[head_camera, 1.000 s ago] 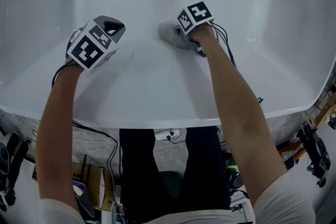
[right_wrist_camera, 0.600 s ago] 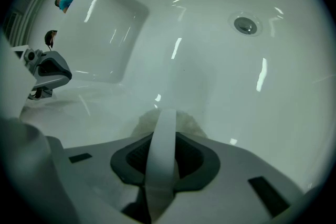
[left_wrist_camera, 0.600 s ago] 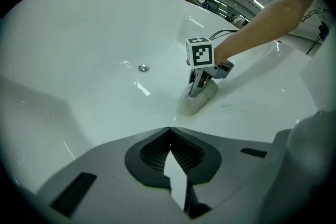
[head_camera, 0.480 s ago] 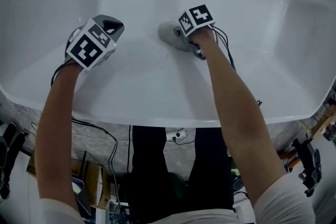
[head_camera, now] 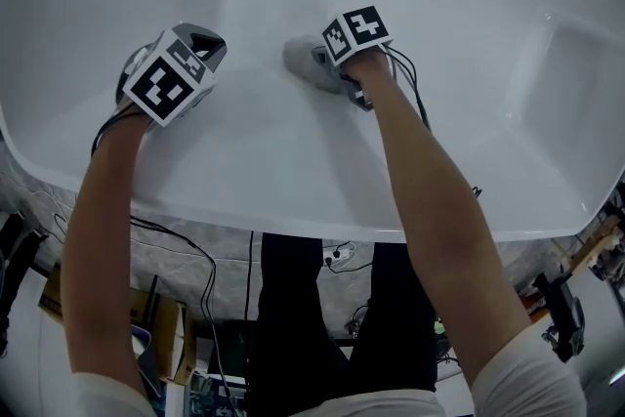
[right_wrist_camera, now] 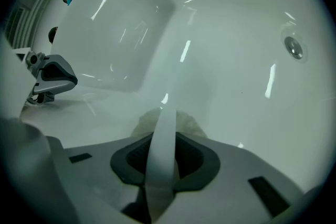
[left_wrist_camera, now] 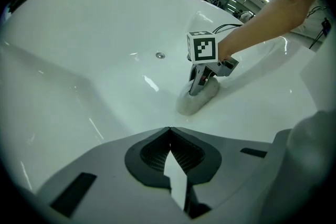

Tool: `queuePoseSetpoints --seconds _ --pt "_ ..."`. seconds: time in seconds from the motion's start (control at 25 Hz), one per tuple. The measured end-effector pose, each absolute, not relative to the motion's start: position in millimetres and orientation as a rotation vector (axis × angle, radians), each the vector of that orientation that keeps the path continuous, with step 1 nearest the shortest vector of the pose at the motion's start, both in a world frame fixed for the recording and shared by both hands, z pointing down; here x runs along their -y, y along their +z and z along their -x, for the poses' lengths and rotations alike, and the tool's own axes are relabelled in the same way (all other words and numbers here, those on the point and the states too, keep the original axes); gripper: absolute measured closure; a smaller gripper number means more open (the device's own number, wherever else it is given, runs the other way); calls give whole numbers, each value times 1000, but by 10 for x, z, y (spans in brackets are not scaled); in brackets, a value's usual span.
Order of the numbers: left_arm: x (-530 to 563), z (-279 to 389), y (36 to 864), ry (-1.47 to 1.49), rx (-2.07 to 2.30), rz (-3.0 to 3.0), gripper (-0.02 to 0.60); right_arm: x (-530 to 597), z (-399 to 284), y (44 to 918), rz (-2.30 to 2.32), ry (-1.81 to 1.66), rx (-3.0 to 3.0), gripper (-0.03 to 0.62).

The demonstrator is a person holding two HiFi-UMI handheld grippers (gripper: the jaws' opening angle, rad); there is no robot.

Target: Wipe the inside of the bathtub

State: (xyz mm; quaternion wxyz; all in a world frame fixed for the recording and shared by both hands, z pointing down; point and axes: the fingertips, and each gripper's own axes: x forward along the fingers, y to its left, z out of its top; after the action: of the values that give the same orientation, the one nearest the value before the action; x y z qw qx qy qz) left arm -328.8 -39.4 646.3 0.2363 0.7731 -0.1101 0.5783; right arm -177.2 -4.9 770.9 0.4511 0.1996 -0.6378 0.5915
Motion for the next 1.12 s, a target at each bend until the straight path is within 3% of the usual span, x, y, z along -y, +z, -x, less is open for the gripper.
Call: queuePoseSetpoints --seconds 0.4,1.12 --pt "560 4074 6447 1653 376 -2031 571 247 2667 7715 -430 1390 1625 502" --pt "815 4653 6375 1597 494 -1982 571 600 4029 7654 -393 1384 1818 502"
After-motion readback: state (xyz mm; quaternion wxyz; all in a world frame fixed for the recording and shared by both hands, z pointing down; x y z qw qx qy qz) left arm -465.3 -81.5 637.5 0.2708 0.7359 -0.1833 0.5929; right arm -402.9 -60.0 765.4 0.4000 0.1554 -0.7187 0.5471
